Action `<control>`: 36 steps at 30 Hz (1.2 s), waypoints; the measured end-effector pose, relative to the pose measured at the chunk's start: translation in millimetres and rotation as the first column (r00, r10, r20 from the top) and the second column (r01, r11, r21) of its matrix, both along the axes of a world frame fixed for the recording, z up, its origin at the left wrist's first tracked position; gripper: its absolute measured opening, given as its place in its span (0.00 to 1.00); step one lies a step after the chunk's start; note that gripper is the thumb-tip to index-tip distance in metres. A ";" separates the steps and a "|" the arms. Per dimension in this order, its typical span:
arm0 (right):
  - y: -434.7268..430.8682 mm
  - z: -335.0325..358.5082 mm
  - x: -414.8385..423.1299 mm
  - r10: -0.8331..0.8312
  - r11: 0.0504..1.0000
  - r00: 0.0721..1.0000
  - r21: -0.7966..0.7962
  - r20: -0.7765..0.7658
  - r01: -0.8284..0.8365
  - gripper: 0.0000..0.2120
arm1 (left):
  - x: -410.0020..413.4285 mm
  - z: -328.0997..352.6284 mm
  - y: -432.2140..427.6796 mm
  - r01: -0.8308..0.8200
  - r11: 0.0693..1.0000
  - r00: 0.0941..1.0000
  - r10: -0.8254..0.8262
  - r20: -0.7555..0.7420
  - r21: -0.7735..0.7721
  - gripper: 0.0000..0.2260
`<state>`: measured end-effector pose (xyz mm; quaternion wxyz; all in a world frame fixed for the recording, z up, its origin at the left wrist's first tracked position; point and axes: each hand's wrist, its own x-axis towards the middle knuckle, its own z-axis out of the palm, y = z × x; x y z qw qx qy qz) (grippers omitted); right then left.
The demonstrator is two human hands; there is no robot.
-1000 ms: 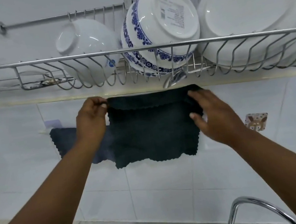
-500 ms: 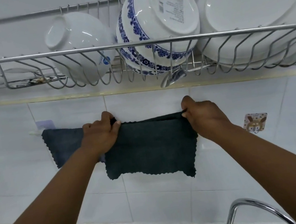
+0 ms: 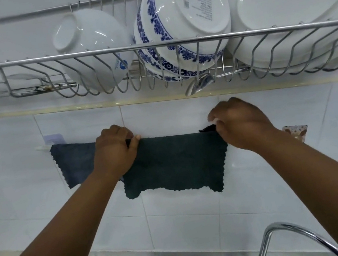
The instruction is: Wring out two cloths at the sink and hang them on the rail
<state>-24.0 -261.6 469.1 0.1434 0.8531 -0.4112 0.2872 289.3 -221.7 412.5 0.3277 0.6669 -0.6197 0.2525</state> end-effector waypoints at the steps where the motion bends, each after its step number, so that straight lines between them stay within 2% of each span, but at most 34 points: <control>1: 0.8 -2.2 2.5 0.000 0.994 0.995 0.107 -0.100 0.011 0.17 | -0.6 -1.2 0.7 0.013 1.000 1.000 -0.013 -0.008 0.020 0.16; 3: 1.3 -8.8 6.1 -0.021 0.974 0.959 0.212 -0.283 0.084 0.20 | -1.4 -3.9 2.5 0.049 0.998 0.997 -0.047 -0.058 0.031 0.14; 4: 1.7 -10.0 5.7 -0.020 0.978 0.960 0.195 -0.280 0.077 0.22 | -1.2 -4.8 3.5 0.059 0.998 0.996 -0.058 -0.069 0.009 0.14; 7: -0.5 -8.4 -3.7 0.043 0.997 0.999 0.056 0.012 -0.043 0.25 | -0.4 -3.8 7.9 0.044 0.997 0.996 -0.049 -0.077 -0.059 0.16; 8: -1.5 -6.8 -5.7 0.018 0.997 1.000 0.073 0.020 -0.019 0.25 | -0.5 -3.6 9.1 0.033 0.998 0.996 -0.038 -0.087 -0.056 0.16; 11: -4.5 -7.5 -3.3 -0.042 0.972 0.964 0.213 -0.263 0.100 0.20 | -2.7 -5.8 11.8 0.021 1.000 0.996 -0.021 -0.086 -0.001 0.17; 12: -4.5 -9.4 -2.5 -0.033 0.971 0.962 0.219 -0.271 0.096 0.20 | -2.6 -7.5 12.6 0.026 1.000 0.997 -0.025 -0.074 0.009 0.16; 13: -5.0 -9.5 -2.6 -0.026 0.976 0.972 0.205 -0.232 0.075 0.21 | -2.2 -8.9 13.6 0.028 1.000 0.998 -0.027 -0.065 0.011 0.15; 16: -5.6 -12.6 -8.1 0.020 1.000 0.997 0.025 -0.078 -0.018 0.20 | -1.4 -10.2 16.4 0.033 0.999 0.997 -0.032 -0.070 0.006 0.12; 18: -4.8 -12.5 -10.1 -0.041 0.995 0.996 0.082 -0.080 0.047 0.22 | -2.3 -9.2 17.1 0.038 0.999 0.997 -0.037 -0.071 0.006 0.11; 20: -3.7 -12.8 -10.8 -0.079 0.974 0.981 0.197 -0.179 0.114 0.23 | -2.0 -7.3 18.8 0.038 0.999 0.997 -0.037 -0.070 0.017 0.12; 21: -3.4 -12.1 -11.9 -0.075 0.975 0.983 0.194 -0.166 0.107 0.22 | -1.8 -5.9 20.1 0.040 0.999 0.997 -0.039 -0.073 0.023 0.12; 23: -2.7 -10.1 -14.1 -0.015 0.997 0.996 0.072 -0.084 0.021 0.16 | -0.7 -4.6 22.6 0.047 0.999 0.996 -0.045 -0.079 0.025 0.11; 25: -3.6 -11.2 -18.0 0.004 1.000 0.998 0.001 -0.065 -0.004 0.10 | 1.2 -5.3 23.6 0.047 0.998 0.997 -0.045 -0.067 0.032 0.12; 26: -2.9 -12.5 -18.7 0.001 1.000 0.998 -0.004 -0.069 -0.001 0.10 | 1.7 -6.0 23.9 0.045 0.998 0.997 -0.043 -0.057 0.040 0.13; 29: -0.4 -21.6 -20.6 -0.011 0.998 0.994 0.063 -0.107 0.018 0.15 | 1.9 -7.9 27.1 0.060 0.996 0.997 -0.057 -0.055 0.066 0.16; 36: 15.5 -24.8 -23.8 -0.038 0.988 0.995 0.147 -0.094 0.052 0.15 | 3.3 -4.1 38.5 0.099 0.971 0.995 -0.093 -0.035 0.216 0.21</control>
